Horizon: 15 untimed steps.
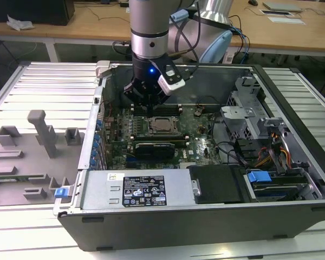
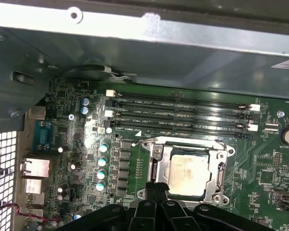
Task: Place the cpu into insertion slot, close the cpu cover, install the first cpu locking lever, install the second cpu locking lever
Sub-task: 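Install the first cpu locking lever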
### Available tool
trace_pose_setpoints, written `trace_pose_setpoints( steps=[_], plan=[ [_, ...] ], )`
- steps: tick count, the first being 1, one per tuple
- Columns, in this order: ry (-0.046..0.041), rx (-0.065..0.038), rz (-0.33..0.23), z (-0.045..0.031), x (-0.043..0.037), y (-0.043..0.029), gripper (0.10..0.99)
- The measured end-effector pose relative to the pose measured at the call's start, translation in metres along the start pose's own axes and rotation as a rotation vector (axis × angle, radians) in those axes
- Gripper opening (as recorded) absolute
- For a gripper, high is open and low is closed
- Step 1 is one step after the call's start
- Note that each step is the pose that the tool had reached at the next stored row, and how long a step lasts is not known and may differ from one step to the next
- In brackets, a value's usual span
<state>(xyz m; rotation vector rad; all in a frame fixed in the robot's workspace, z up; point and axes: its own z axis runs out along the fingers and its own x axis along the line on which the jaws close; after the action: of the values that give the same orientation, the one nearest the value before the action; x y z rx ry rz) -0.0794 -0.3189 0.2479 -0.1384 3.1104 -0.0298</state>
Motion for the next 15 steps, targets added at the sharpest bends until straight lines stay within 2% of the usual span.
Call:
trace_pose_setpoints(
  steps=[3, 10, 13, 15],
  plan=[
    [-0.0003, 0.0, 0.0, -0.0027, -0.0001, 0.0, 0.106],
    [-0.003, 0.0, 0.0, -0.0145, -0.0003, -0.0002, 0.106],
    [-0.0058, -0.002, 0.0, -0.0148, 0.0055, 0.0003, 0.106],
    [-0.0078, -0.002, 0.0, -0.0149, 0.0122, 0.0009, 0.106]
  ],
)
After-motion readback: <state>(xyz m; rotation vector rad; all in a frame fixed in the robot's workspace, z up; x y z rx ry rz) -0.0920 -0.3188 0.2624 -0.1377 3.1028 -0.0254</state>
